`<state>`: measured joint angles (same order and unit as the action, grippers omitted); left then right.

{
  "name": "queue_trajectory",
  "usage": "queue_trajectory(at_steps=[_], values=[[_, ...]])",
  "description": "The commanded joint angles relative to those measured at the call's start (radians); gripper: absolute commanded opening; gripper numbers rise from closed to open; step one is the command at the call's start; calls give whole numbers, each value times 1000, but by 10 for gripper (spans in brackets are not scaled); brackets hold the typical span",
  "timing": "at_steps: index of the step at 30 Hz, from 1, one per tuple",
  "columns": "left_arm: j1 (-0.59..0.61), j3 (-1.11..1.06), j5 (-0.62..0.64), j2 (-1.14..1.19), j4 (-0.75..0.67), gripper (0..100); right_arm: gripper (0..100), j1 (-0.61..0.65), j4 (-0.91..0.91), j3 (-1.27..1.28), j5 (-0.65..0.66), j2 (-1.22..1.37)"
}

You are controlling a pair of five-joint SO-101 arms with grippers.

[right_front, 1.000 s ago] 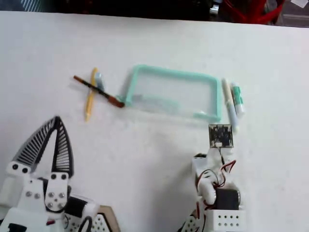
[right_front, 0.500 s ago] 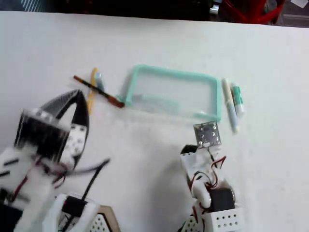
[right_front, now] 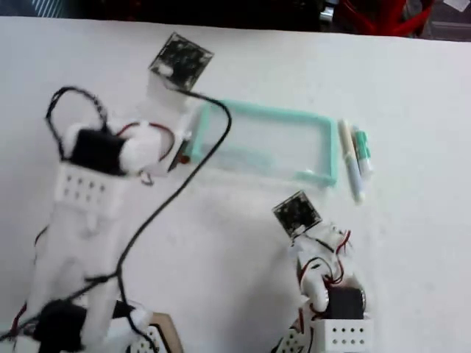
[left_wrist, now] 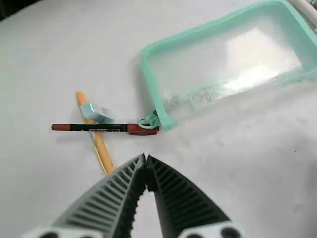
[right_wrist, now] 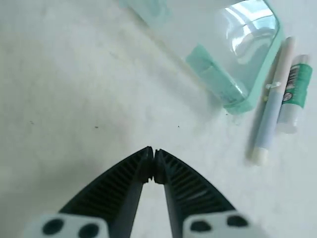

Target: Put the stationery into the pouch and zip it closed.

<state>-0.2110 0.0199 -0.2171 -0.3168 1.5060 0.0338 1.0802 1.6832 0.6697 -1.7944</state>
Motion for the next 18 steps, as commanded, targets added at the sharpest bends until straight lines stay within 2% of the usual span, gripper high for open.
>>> queue_trajectory(at_steps=[1,6,11,13,15,17,18], values=[[-16,133,69,179,-29,28,21,-5,5,8,21,-7],[-21,393,155,515,48,28,21,-5,5,8,21,-7],[-21,743,150,817,224,29,21,-8,5,8,21,-5],[-13,867,153,912,281,72,21,-10,5,8,21,-5],[5,930,170,978,279,172,21,-10,5,8,21,-5],[7,962,239,1024,279,238,21,-10,8,8,21,-5],[7,974,270,1040,278,241,21,-8,16,8,21,-5]])
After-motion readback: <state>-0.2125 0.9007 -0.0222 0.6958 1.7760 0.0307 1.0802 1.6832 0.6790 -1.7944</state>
